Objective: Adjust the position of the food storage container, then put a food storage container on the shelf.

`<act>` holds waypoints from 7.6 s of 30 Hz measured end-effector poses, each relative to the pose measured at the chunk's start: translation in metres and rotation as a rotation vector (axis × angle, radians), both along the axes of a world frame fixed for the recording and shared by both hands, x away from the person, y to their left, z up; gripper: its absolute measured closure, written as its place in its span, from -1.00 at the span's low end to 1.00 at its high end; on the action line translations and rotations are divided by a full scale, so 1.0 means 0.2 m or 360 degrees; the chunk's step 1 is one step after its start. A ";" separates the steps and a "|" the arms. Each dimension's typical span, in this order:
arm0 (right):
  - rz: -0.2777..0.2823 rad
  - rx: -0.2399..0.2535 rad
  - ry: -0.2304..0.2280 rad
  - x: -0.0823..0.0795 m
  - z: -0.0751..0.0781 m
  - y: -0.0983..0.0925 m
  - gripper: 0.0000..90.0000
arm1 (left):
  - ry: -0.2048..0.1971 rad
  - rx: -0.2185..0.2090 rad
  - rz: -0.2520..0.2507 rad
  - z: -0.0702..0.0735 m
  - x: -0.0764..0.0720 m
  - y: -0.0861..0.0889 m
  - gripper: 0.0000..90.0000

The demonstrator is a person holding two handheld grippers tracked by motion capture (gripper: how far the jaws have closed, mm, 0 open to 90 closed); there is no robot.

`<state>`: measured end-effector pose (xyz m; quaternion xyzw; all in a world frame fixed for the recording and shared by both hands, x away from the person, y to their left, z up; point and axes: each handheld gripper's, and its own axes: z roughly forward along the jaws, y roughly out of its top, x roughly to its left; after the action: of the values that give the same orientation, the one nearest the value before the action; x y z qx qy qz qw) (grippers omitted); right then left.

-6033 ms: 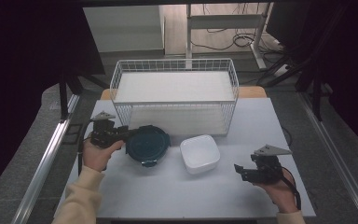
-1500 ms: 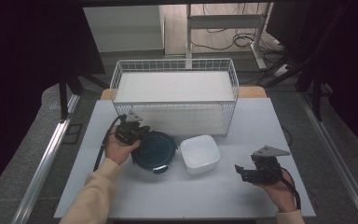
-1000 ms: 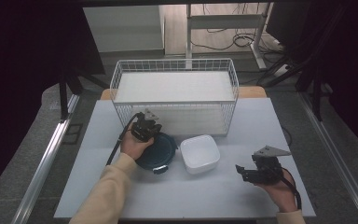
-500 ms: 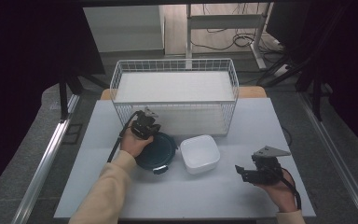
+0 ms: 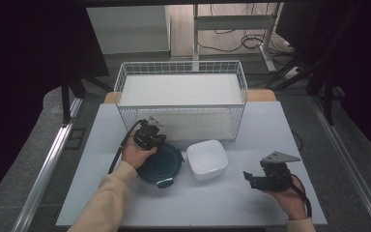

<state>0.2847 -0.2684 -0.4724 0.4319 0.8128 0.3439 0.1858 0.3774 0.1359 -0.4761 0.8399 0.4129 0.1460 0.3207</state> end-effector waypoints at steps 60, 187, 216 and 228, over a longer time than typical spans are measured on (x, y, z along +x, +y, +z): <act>0.0067 0.0087 -0.0016 0.02 0.04 0.04 -0.47 | 0.0145 -0.0426 0.0370 0.09 -0.58 0.37 -0.42; 0.0037 0.0982 0.0883 -0.11 -0.21 0.93 -0.21 | 0.0727 -0.1125 0.0378 -0.20 -0.76 0.51 -0.14; 0.0117 0.0939 0.0693 -0.14 -0.02 0.87 -0.15 | 0.0541 -0.1162 0.0282 -0.05 -0.81 0.45 -0.03; 0.0130 0.0944 0.0641 -0.13 0.03 0.82 -0.15 | 0.0502 -0.1138 0.0262 0.01 -0.79 0.40 -0.03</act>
<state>0.2592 -0.1041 -0.4658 0.4931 0.7146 0.4801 -0.1254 0.2192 0.2164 -0.4737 0.6515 0.5478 -0.1125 0.5126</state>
